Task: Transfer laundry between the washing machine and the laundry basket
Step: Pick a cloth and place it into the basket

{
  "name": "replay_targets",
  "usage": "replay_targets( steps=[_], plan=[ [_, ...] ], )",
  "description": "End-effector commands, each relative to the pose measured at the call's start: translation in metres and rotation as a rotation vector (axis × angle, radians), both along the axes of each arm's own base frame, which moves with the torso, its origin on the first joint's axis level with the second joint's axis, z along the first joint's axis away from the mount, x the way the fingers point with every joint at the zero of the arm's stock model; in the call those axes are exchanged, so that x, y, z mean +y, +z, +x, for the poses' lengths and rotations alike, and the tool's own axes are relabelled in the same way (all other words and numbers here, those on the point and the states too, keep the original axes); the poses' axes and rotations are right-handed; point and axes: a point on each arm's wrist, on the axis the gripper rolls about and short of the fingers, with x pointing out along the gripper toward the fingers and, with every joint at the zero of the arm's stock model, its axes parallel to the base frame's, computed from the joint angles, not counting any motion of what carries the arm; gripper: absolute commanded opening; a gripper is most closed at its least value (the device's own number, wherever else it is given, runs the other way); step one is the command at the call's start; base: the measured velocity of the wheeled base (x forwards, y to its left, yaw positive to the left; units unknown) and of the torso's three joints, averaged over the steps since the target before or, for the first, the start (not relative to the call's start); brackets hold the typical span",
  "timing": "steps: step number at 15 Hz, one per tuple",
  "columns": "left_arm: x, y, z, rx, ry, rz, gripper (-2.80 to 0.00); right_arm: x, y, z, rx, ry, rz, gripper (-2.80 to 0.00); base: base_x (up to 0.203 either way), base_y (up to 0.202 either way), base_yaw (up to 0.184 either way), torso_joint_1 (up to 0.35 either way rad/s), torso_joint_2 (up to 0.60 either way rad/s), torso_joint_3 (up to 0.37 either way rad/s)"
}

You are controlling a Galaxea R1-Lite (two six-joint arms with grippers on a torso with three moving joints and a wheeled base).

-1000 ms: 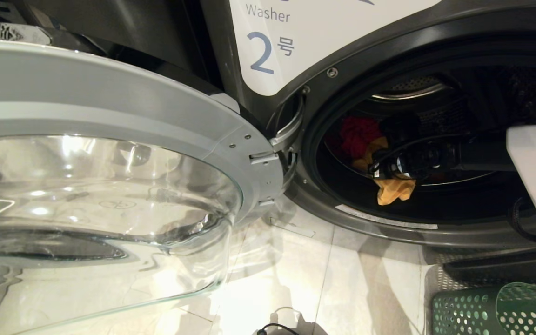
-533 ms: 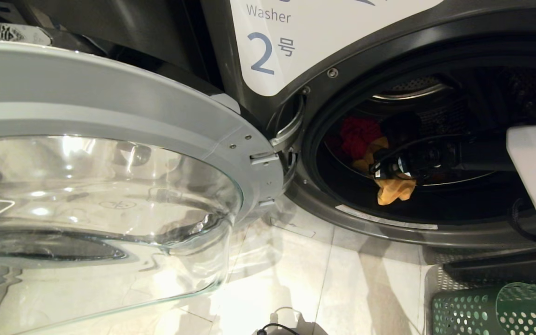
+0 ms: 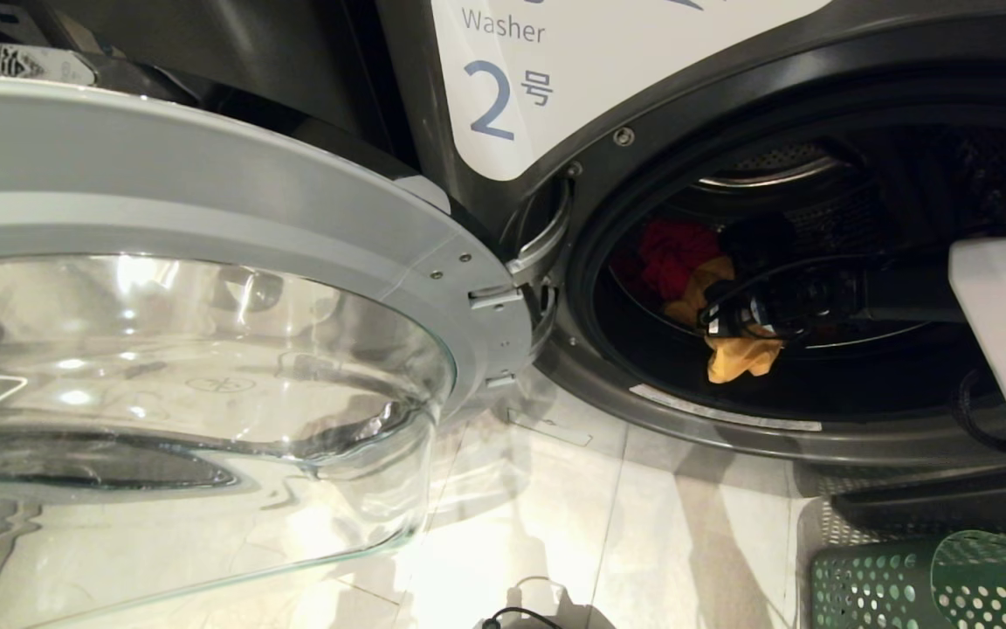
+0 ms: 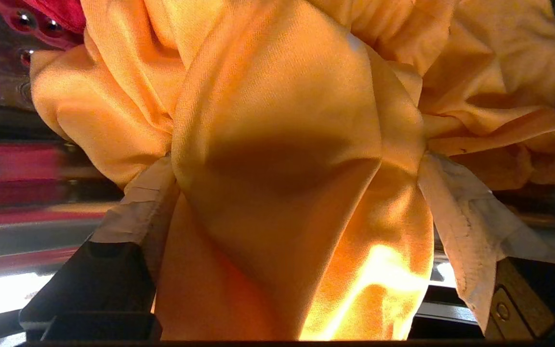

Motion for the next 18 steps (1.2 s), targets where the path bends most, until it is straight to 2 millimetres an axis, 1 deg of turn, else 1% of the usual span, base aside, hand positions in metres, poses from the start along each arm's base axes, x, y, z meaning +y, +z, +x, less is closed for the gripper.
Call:
replay_targets(
  steps=[1,3,7,12,14,18],
  plan=[
    [0.0,0.0,0.0,0.0,0.0,0.0,-2.8,0.002,0.011,-0.001,-0.032,0.01,0.012,0.0,0.0,0.0,0.0,0.0,0.0,0.0],
    [0.0,0.0,0.0,0.0,0.0,0.0,-2.8,0.006,0.02,0.001,-0.068,0.018,0.024,0.0,0.0,0.0,0.0,0.0,0.0,0.0],
    [0.0,0.0,0.0,0.0,0.0,0.0,-2.8,0.006,0.021,0.002,-0.076,0.018,0.024,0.0,0.0,0.0,0.0,0.0,0.0,0.0],
    [0.0,0.0,0.0,0.0,0.0,0.0,-2.8,0.007,0.014,0.005,-0.062,0.014,0.019,0.0,0.0,0.0,0.0,0.0,0.0,0.0],
    [0.0,0.0,0.0,0.0,0.0,0.0,-2.8,0.007,0.018,0.004,-0.071,0.014,0.021,0.0,0.0,0.0,0.0,0.0,0.0,0.0],
    [0.0,0.0,0.0,0.0,0.0,0.0,-2.8,0.007,0.017,0.004,-0.066,0.016,0.014,0.0,0.0,0.0,0.0,0.0,0.0,0.0]
  ],
)
